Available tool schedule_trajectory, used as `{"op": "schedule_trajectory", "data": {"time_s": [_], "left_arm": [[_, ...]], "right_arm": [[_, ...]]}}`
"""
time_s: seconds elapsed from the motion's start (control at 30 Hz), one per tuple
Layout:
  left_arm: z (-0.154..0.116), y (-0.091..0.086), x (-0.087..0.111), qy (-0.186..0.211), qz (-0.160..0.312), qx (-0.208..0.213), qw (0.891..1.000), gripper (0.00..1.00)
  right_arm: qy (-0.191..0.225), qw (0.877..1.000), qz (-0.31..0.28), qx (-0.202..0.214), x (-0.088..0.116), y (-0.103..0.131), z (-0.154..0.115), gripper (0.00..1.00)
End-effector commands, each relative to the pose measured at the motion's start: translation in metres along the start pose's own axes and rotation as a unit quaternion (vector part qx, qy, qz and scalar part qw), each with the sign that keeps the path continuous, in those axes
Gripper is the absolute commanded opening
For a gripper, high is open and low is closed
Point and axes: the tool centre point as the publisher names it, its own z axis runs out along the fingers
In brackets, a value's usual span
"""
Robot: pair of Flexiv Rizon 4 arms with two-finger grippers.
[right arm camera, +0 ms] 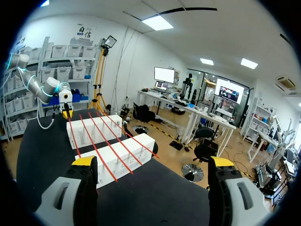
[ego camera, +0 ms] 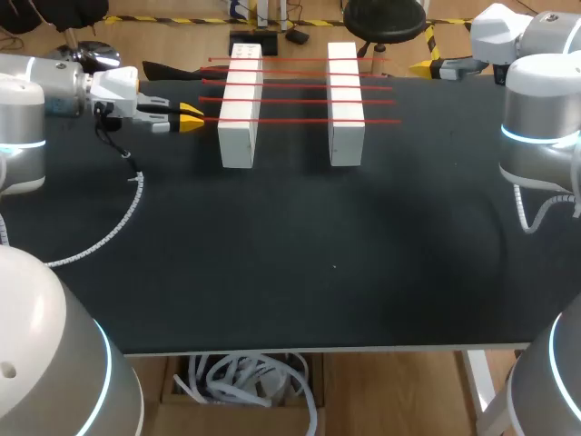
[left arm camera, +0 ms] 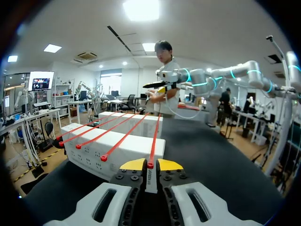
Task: Grab the tape and strap the tape.
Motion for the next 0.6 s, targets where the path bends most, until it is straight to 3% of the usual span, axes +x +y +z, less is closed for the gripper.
{"op": "schedule_trajectory", "data": {"time_s": [0.03,0.6], "left_arm": [[0.0007,0.0017,-0.0013,0.002,0.001,0.002,1.000,0.00],[-0.0047,-0.0051,-0.0023,0.006,0.002,-0.004,1.000,0.00]], "right_arm": [[0.000,1.000,0.000,0.000,-0.0001,-0.0001,0.0000,1.00],[0.000,1.000,0.000,0.000,-0.0001,-0.0001,0.0000,1.00]]}}
